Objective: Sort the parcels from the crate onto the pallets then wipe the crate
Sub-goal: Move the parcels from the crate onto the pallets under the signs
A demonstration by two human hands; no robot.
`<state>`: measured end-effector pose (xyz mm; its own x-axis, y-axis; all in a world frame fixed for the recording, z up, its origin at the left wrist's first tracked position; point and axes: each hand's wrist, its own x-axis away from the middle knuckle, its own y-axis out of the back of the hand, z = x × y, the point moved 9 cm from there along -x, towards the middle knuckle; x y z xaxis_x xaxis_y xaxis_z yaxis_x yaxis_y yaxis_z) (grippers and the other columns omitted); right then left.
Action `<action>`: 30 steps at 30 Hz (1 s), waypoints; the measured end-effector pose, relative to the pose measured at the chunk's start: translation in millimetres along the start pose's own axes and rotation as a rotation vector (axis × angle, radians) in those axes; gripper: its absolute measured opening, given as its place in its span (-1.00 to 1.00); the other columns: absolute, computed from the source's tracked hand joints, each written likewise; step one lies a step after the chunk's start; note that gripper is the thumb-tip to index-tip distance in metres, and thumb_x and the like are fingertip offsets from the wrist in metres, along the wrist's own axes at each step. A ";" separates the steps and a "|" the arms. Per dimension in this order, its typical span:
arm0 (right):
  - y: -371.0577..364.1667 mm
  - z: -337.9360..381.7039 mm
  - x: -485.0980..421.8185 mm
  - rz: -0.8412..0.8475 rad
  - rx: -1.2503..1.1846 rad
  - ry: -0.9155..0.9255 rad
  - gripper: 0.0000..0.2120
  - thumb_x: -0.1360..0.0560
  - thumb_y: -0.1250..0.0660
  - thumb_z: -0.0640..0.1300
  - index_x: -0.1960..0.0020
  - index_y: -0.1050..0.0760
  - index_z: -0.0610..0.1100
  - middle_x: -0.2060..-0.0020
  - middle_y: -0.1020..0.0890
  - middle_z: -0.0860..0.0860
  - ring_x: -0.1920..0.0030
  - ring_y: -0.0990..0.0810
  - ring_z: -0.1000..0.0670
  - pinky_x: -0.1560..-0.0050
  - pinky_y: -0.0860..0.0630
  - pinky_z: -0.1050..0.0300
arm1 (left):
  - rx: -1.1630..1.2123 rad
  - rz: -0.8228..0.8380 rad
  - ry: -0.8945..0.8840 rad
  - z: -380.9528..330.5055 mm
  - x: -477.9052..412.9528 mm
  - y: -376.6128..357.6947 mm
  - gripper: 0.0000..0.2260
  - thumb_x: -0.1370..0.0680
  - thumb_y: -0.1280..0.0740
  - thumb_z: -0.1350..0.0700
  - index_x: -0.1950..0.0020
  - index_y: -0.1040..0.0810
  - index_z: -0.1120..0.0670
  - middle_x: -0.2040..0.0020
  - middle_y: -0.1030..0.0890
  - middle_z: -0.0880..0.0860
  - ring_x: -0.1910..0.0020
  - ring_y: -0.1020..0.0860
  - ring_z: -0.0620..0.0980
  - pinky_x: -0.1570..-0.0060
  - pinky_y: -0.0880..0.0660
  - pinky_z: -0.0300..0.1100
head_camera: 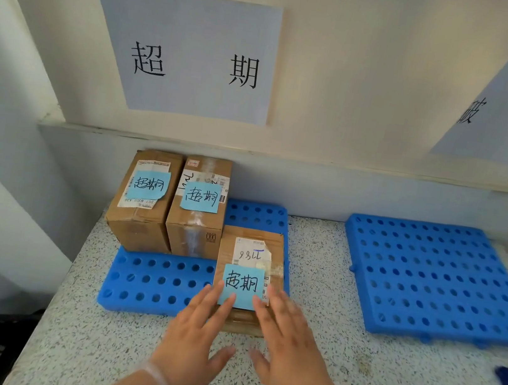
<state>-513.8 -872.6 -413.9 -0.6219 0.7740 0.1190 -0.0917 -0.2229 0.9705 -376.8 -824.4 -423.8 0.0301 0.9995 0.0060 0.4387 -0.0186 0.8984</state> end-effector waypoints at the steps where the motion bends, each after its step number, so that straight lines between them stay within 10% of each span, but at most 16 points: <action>1: -8.2 2.0 5.0 0.022 0.023 0.021 -0.23 -0.51 -0.11 0.24 -0.62 0.05 0.01 -0.61 0.06 -0.02 -0.58 0.10 0.00 -0.57 0.06 -0.07 | -0.035 0.035 -0.022 -0.5 5.0 -5.4 -0.28 -0.50 -0.15 -0.33 -0.59 -0.01 -0.14 -0.60 -0.07 -0.07 -0.54 -0.10 -0.05 -0.34 -0.31 -0.02; 9: -22.5 -3.2 -8.1 0.056 0.164 0.049 -0.19 -0.39 -0.13 0.27 -0.55 -0.22 -0.09 -0.54 -0.26 -0.05 -0.53 -0.15 -0.05 -0.38 -0.10 -0.09 | -0.225 0.124 0.028 6.4 -9.8 -12.1 -0.33 -0.52 -0.07 -0.35 -0.54 -0.24 -0.02 -0.57 -0.19 -0.05 -0.54 -0.09 -0.01 -0.30 -0.40 0.05; 16: -11.8 -14.0 -45.9 0.074 0.139 0.040 -0.09 -0.42 -0.03 0.29 -0.55 0.42 0.01 -0.60 0.06 -0.03 -0.55 0.23 0.01 -0.44 0.25 -0.08 | -0.217 0.186 0.087 7.5 -46.5 0.3 -0.16 -0.34 0.34 -0.39 -0.59 0.23 -0.10 -0.54 0.37 -0.16 -0.48 0.44 -0.11 -0.47 0.29 -0.06; 21: -10.2 -18.4 -61.7 0.102 0.135 0.011 -0.02 -0.33 -0.13 0.32 -0.61 0.12 -0.09 -0.53 -0.26 -0.03 -0.52 -0.14 -0.04 -0.42 0.01 -0.07 | -0.209 0.189 0.100 14.9 -60.7 2.5 -0.15 -0.34 0.34 -0.39 -0.59 0.23 -0.08 -0.54 0.37 -0.16 -0.49 0.43 -0.10 -0.44 0.32 -0.09; 30: -18.6 -0.3 -46.3 -0.030 0.038 0.010 -0.19 -0.46 -0.16 0.19 -0.61 -0.03 -0.11 -0.59 -0.08 -0.02 -0.58 0.02 -0.02 -0.49 0.09 -0.04 | -0.015 0.060 0.040 11.9 -35.8 -9.4 -0.29 -0.52 0.29 -0.42 -0.59 0.17 -0.10 -0.58 0.23 -0.19 -0.54 0.32 -0.18 -0.50 0.19 -0.06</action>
<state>-483.6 -904.5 -437.5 -0.6268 0.7743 0.0876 -0.0815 -0.1769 0.9808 -371.3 -860.3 -437.6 0.0197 0.9968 0.0779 0.4233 -0.0789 0.9026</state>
